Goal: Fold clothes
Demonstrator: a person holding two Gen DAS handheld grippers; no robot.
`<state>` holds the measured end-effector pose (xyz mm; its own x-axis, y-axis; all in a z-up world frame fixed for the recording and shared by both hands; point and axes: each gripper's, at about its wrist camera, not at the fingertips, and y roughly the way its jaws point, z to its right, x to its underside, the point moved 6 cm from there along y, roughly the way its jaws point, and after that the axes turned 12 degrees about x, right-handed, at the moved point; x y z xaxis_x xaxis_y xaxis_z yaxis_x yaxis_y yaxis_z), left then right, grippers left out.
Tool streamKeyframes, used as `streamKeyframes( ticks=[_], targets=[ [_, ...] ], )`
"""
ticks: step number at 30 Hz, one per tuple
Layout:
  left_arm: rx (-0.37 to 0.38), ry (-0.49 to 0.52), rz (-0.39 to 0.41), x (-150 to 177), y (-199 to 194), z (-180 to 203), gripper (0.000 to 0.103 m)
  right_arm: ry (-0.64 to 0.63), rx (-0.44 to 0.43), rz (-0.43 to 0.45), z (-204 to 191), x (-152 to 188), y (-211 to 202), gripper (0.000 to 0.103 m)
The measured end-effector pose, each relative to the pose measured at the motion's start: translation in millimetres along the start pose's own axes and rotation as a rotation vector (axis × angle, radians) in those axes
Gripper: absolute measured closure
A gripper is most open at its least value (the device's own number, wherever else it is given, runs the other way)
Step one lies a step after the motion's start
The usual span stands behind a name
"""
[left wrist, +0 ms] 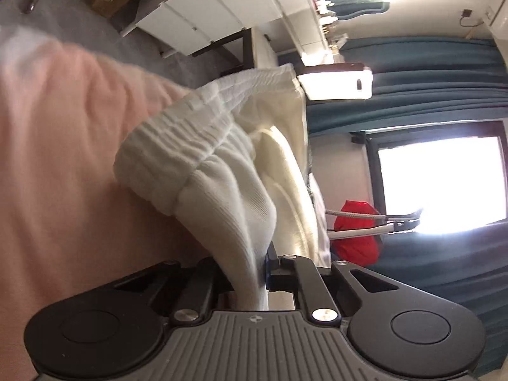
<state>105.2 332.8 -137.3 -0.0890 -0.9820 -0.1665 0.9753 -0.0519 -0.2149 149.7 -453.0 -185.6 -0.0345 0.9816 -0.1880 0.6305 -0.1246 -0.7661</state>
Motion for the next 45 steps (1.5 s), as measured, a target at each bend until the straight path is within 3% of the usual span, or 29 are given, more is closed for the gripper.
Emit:
streamKeyframes(
  ticks=[2, 6, 10, 12, 15, 16, 19, 21, 24, 28, 30, 32, 37, 38, 40, 42, 45],
  targets=[
    [0.059, -0.002, 0.032, -18, -30, 22, 0.096, -0.004, -0.006, 0.006, 1, -3, 1, 0.055],
    [0.145, 0.019, 0.195, -51, -100, 46, 0.098, -0.004, -0.027, 0.009, 4, -10, 2, 0.055],
    [0.005, 0.071, 0.268, -47, -126, 22, 0.098, -0.059, -0.051, 0.005, 1, -18, 12, 0.059],
    [-0.041, -0.052, 0.262, -48, -129, 1, 0.098, -0.113, -0.050, -0.006, 0, -20, 20, 0.079],
    [-0.058, -0.161, 0.279, -63, -139, -19, 0.097, -0.181, -0.051, -0.003, -4, -22, 21, 0.092],
    [-0.065, -0.137, 0.278, -65, -139, -17, 0.097, -0.194, -0.058, 0.003, -5, -23, 20, 0.093],
    [-0.087, -0.055, 0.260, -65, -147, -14, 0.097, -0.204, -0.092, 0.083, -14, -27, -4, 0.095],
    [-0.083, -0.036, 0.239, -61, -148, -12, 0.097, -0.258, -0.095, 0.226, -25, -28, -36, 0.095],
    [-0.057, -0.059, 0.190, -52, -146, -15, 0.097, -0.276, -0.029, 0.502, -29, -26, -87, 0.095],
    [-0.083, -0.026, 0.171, -47, -149, -16, 0.097, -0.209, 0.198, 0.441, 6, -31, -76, 0.095],
    [-0.128, -0.008, 0.159, -47, -148, -17, 0.096, -0.171, 0.313, 0.328, 29, -32, -53, 0.095],
    [-0.176, 0.008, 0.145, -46, -146, -19, 0.093, -0.109, 0.376, 0.246, 49, -34, -39, 0.094],
    [-0.242, 0.115, 0.091, -46, -143, -8, 0.082, -0.122, 0.379, 0.242, 44, -32, -37, 0.088],
    [-0.257, 0.142, 0.077, -44, -143, -4, 0.078, -0.146, 0.392, 0.260, 40, -30, -40, 0.083],
    [-0.313, 0.203, 0.078, -40, -147, 6, 0.041, -0.168, 0.397, 0.313, 33, -27, -50, 0.062],
    [-0.361, 0.311, 0.120, -36, -153, 24, 0.023, -0.190, 0.383, 0.393, 24, -23, -65, 0.032],
    [-0.401, 0.533, 0.220, -23, -166, 60, 0.018, -0.240, 0.351, 0.507, 6, -14, -88, 0.031]
  ],
)
